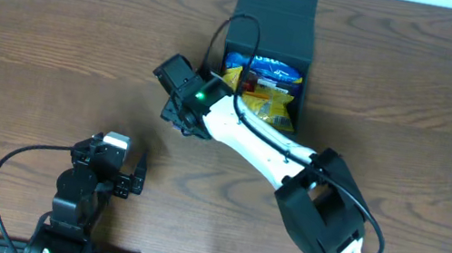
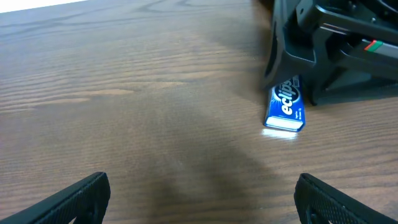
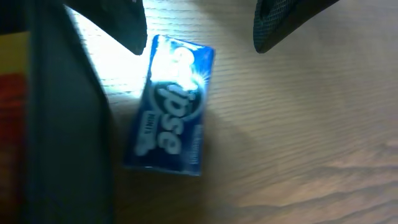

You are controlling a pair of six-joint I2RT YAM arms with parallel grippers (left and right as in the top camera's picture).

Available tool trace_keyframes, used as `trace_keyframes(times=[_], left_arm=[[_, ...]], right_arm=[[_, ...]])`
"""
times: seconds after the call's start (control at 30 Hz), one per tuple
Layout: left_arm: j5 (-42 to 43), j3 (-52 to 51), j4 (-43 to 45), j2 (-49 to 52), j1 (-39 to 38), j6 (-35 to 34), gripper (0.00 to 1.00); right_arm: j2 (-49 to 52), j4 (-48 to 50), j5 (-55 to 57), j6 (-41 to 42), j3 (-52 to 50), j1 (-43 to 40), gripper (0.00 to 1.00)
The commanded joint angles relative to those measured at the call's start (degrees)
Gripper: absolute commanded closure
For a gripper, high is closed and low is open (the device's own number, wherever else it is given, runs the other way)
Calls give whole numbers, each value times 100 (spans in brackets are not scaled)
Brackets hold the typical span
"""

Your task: Pack container

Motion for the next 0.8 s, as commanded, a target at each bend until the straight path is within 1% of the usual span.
trace_keyframes(times=[0.0,0.07,0.13,0.2,0.27,0.33,0.4,0.43,0.47,0.53,0.57,0.63,0.73,0.77], left_arm=[[-68,-168,-46,-44,20,59,5],[-68,-168,-46,-44,20,59,5],[-68,-168,-46,-44,20,59,5],[-68,-168,-46,-44,20,59,5],[-68,-168,-46,-44,20,59,5],[-68,-168,-46,-44,20,59,5],[-68,-168,-46,-44,20,59,4],[-68,-168,-46,-44,20,59,5],[-68,-168,-46,-44,20,59,5],[-68,-168,-46,-44,20,59,5],[-68,-168,-46,-44,20,59,4],[-68,-168,-46,-44,20,59,5],[-68,-168,-46,-44,20,59,5],[-68,-168,-46,-44,20,59,5]], right_arm=[[144,-101,212,-778,422,236,45],[144,-334,227,-1545,767,369,45],[144,-391,229,-2326,894,415,45],[149,-400,328,-2782,885,393,49],[195,-420,544,-3099,866,330,50],[236,-479,835,-3318,866,297,62],[258,-682,1174,-3318,866,262,73],[258,-776,1228,-3318,866,245,76],[269,-839,1252,-3318,866,232,81],[302,-905,1311,-3294,866,201,95],[337,-925,1447,-3158,866,195,98],[374,-938,1661,-2997,866,184,98],[413,-953,1740,-2973,866,164,98],[437,-1034,1832,-2820,866,146,98]])
